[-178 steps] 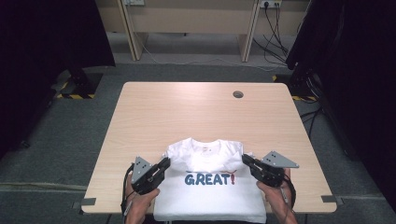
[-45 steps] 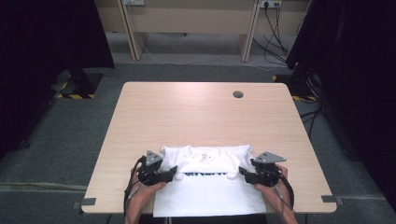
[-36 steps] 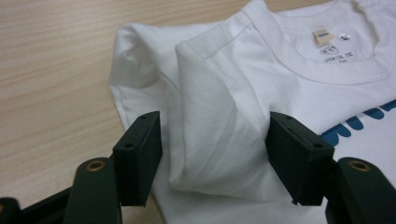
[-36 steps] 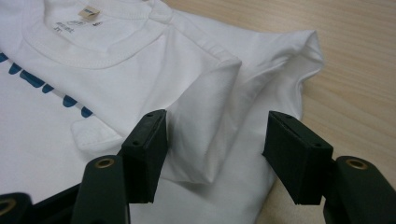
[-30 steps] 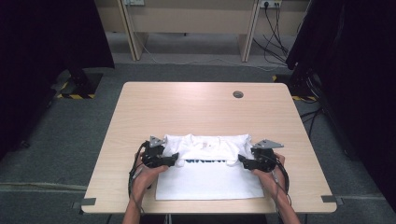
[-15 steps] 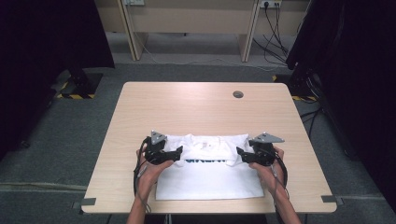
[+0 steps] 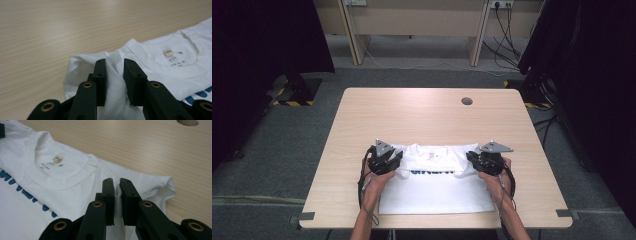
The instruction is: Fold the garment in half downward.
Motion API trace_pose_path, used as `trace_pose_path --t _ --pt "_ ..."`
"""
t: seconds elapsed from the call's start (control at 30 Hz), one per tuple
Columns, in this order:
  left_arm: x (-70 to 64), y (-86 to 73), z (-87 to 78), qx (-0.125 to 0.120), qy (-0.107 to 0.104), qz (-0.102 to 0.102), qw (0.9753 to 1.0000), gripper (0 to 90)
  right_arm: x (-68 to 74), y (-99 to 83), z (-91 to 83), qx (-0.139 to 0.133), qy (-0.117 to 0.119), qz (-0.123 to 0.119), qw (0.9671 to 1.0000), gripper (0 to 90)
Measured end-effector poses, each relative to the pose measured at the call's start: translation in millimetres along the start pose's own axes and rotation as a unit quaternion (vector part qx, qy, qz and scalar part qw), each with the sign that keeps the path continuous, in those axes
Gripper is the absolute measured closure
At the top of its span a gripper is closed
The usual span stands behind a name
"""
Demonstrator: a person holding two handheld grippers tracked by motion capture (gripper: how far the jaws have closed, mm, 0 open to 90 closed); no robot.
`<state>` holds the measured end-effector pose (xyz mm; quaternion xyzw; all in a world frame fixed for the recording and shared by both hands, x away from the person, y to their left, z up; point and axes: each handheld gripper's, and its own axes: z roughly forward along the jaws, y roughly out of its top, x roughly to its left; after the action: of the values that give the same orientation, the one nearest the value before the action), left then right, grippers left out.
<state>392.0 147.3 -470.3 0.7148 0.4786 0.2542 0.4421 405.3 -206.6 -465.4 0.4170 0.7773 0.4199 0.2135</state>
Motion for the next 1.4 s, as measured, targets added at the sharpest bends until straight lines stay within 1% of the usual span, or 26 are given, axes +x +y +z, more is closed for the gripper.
trace_pose_path --t 0.23,0.3,0.33,0.37,0.43,0.47,0.5,0.53,0.67,0.7,0.77,0.8,0.83,0.87,0.93,0.97,1.03,1.07,1.1,1.13,1.2,1.23,1.27,1.3,1.37,1.4 --pt "-5.5 9.3 -12.5 -0.048 -0.002 0.009 0.9988 78.1 4.0 7.4 -11.3 -0.027 0.0 -0.009 0.9996 85.7" --pt "-6.5 13.6 -19.3 -0.072 -0.004 0.013 0.9973 77.9 5.1 9.5 -14.4 -0.035 -0.001 -0.009 0.9994 86.0" --pt "-6.5 13.6 -19.3 -0.072 -0.004 0.013 0.9973 79.2 5.1 9.5 -14.4 -0.035 -0.001 -0.009 0.9994 86.0" --pt "-7.5 13.7 -27.0 -0.093 -0.014 0.017 0.9954 79.2 5.3 10.9 -17.4 -0.044 -0.001 -0.009 0.999 86.2" --pt "-7.5 13.7 -27.0 -0.093 -0.014 0.017 0.9954 81.1 6.7 12.2 -23.1 -0.055 0.0 -0.01 0.9984 86.2" --pt "-10.1 -8.0 -46.7 -0.102 -0.044 0.005 0.9938 81.1 6.7 12.2 -23.1 -0.055 0.0 -0.01 0.9984 86.2" --pt "-10.1 -8.0 -46.7 -0.102 -0.044 0.005 0.9938 83.0 6.7 12.2 -23.1 -0.055 0.0 -0.01 0.9984 86.2" --pt "-10.1 -8.0 -46.7 -0.102 -0.044 0.005 0.9938 83.0 14.6 3.5 -42.8 -0.077 0.001 -0.015 0.9969 86.2" --pt "-10.1 -8.0 -46.7 -0.102 -0.044 0.005 0.9938 83.0 14.6 3.5 -42.8 -0.077 0.001 -0.015 0.9969 85.6" --pt "-12.8 -21.0 -50.9 -0.098 -0.047 0.005 0.9941 83.0 14.6 3.5 -42.8 -0.077 0.001 -0.015 0.9969 85.6" --pt "-12.8 -21.0 -50.9 -0.098 -0.047 0.005 0.9941 83.1 19.0 -2.2 -47.1 -0.077 0.003 -0.022 0.9968 85.3" --pt "-14.4 -30.2 -52.8 -0.091 -0.049 0.007 0.9947 83.1 19.0 -2.2 -47.1 -0.077 0.003 -0.022 0.9968 85.3" --pt "-14.4 -30.2 -52.8 -0.091 -0.049 0.007 0.9947 83.1 19.0 -2.2 -47.1 -0.077 0.003 -0.022 0.9968 85.3" --pt "-16.3 -39.2 -57.1 -0.078 -0.046 0.013 0.9958 83.1 23.1 -6.7 -49.9 -0.076 0.001 -0.033 0.9966 85.2" --pt "-16.3 -39.2 -57.1 -0.078 -0.046 0.013 0.9958 83.0 27.3 -13.7 -53.1 -0.073 0.003 -0.036 0.9967 85.2" --pt "-18.6 -46.9 -59.0 -0.063 -0.052 0.01 0.9966 83.0 27.3 -13.7 -53.1 -0.073 0.003 -0.036 0.9967 85.0" --pt "-18.6 -46.9 -59.0 -0.063 -0.052 0.01 0.9966 82.8 28.8 -19.3 -55.0 -0.07 0.006 -0.034 0.9969 84.7" --pt "-20.4 -53.6 -59.1 -0.038 -0.061 0.007 0.9974 82.8 28.8 -19.3 -55.0 -0.07 0.006 -0.034 0.9969 84.7" --pt "-20.4 -53.6 -59.1 -0.038 -0.061 0.007 0.9974 81.6 28.8 -19.3 -55.0 -0.07 0.006 -0.034 0.9969 84.7" --pt "-19.6 -54.8 -61.0 -0.023 -0.062 0.004 0.9978 81.6 31.5 -25.1 -55.4 -0.063 0.007 -0.034 0.9974 83.8" --pt "-19.6 -54.8 -61.0 -0.023 -0.062 0.004 0.9978 79.2 34.4 -30.0 -55.3 -0.056 0.008 -0.037 0.9977 83.8" --pt "-19.2 -53.2 -63.2 -0.01 -0.063 0.007 0.9979 79.2 34.4 -30.0 -55.3 -0.056 0.008 -0.037 0.9977 82.1" --pt "-19.2 -53.2 -63.2 -0.01 -0.063 0.007 0.9979 74.9 34.4 -30.0 -55.3 -0.056 0.008 -0.037 0.9977 82.1" --pt "-19.2 -51.5 -64.8 -0.01 -0.066 0.006 0.9977 74.9 36.8 -32.9 -55.1 -0.049 0.009 -0.039 0.998 79.2" --pt "-19.5 -49.0 -65.6 -0.009 -0.075 0.006 0.9972 67.5 37.7 -33.8 -55.6 -0.045 0.011 -0.039 0.9981 76.1" --pt "-19.4 -46.9 -65.6 -0.017 -0.071 -0.002 0.9973 62.4 37.6 -33.6 -56.0 -0.044 0.01 -0.037 0.9983 72.4"
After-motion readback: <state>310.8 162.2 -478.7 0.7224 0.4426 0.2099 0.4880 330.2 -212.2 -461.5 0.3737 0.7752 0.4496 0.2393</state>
